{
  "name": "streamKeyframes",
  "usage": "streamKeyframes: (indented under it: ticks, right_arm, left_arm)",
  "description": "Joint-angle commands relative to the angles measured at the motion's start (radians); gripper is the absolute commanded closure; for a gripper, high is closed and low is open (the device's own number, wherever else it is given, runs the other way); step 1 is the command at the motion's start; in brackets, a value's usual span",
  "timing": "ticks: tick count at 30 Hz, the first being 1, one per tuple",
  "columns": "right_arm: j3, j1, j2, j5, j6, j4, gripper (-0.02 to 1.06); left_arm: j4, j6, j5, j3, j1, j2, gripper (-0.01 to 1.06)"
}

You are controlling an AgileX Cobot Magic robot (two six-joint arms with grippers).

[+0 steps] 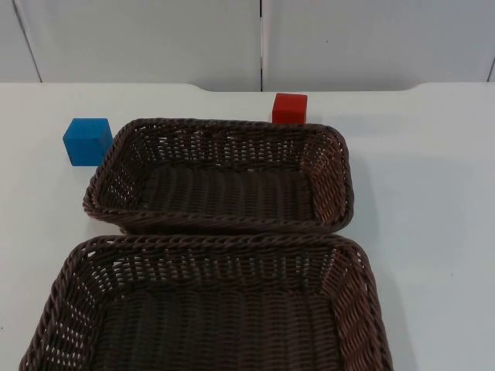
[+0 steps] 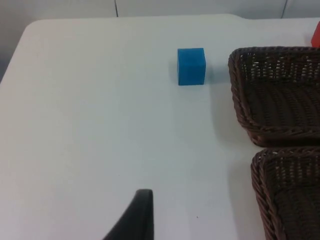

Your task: Pick up one cube with the left hand and place it into the upper basket. Pick up one cube with the right hand and place it into the lower basket.

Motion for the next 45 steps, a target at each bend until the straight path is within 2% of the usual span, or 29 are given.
streamKeyframes:
  ticks: [1,10,21,29,45]
  right_arm:
    - [0.005,-0.006,-0.003,-0.005,-0.007,-0.006,-0.01]
    - [0.005,-0.006,-0.003,-0.005,-0.009,-0.006,-0.01]
    - [0.005,-0.006,-0.003,-0.005,-0.009,-0.006,-0.01]
    - [0.005,-0.006,-0.003,-0.005,-0.009,-0.006,-0.01]
    - [0.005,-0.006,-0.003,-0.007,-0.009,-0.006,-0.01]
  left_arm:
    - [-0.015,0.0,-0.031,-0.012,0.002,0.029,0.0]
    - [-0.067,0.002,-0.147,-0.026,0.002,0.144,0.0]
    - [-0.155,0.088,-0.211,-0.058,0.002,0.302,0.0]
    - [-0.19,0.129,-0.293,-0.068,0.002,0.442,0.0]
    - [-0.194,0.15,-0.311,-0.212,0.002,0.686,0.0]
